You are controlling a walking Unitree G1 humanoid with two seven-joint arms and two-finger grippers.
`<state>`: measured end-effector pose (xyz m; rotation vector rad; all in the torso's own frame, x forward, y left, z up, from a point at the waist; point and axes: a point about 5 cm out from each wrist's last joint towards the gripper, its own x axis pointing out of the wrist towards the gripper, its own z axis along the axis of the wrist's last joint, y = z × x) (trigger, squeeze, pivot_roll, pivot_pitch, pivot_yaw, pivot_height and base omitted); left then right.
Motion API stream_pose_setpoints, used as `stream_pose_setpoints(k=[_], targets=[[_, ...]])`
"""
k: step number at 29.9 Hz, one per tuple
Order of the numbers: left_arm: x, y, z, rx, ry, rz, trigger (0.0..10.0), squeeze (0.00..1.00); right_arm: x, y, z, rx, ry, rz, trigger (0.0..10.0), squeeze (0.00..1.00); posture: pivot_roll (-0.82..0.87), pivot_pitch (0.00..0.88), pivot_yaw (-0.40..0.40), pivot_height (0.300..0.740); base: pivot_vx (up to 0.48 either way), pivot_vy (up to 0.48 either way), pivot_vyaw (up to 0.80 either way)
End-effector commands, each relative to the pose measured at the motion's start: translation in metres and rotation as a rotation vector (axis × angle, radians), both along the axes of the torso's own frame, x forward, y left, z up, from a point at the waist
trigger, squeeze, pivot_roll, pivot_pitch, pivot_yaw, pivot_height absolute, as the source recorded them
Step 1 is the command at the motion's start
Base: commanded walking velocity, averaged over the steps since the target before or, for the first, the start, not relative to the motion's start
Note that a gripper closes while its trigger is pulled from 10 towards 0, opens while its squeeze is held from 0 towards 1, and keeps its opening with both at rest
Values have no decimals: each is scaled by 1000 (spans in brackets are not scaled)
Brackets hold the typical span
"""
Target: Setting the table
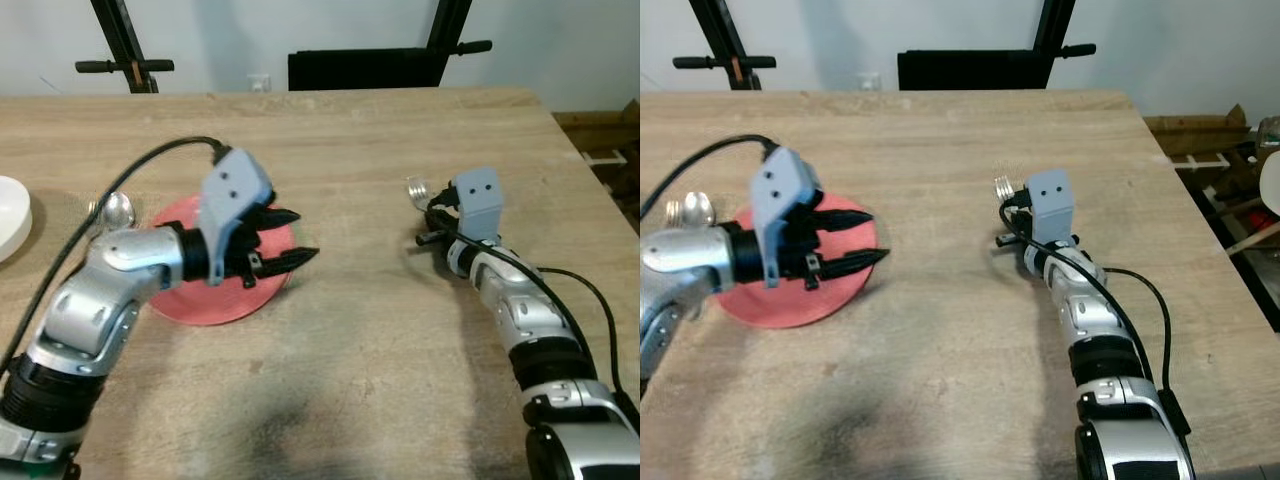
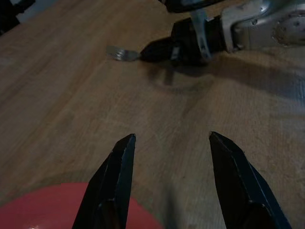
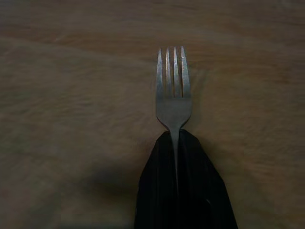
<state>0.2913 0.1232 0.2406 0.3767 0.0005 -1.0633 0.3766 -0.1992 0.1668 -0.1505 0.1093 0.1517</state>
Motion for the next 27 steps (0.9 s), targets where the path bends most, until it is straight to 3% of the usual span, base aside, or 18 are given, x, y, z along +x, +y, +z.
stream_pose_setpoints(k=[1,10,11,12,13,22,23,27], targets=[[-2,-2,3,8,-8,-7,10000,0,1,-13,1,4,-4,-64,10000,0,-23,181,66,740,0,0,0],[1,-5,0,6,-10,6,10000,0,-3,-33,6,52,-68,-143,10000,0,-38,182,73,740,0,0,0],[1,-5,0,7,-11,7,10000,0,-3,-33,6,56,-70,-140,10000,329,-38,182,73,740,0,0,0],[1,-5,0,7,-11,7,10000,0,-3,-33,6,56,-70,-140,10000,329,-38,182,73,740,0,0,0],[2,-5,0,6,-12,8,10000,0,-3,-32,7,70,-76,-133,10000,1000,-40,179,73,740,0,0,0],[6,-7,-1,-5,-21,24,10000,0,-15,-41,32,117,-182,-152,10000,1000,-52,165,72,740,0,0,0],[7,-8,-1,-13,-28,31,10000,0,-21,-44,41,128,-227,-170,10000,0,-56,160,75,740,0,0,0],[11,-11,3,-39,-48,62,10000,0,-37,-48,59,148,-320,-190,10000,0,-62,153,82,740,0,0,0]])
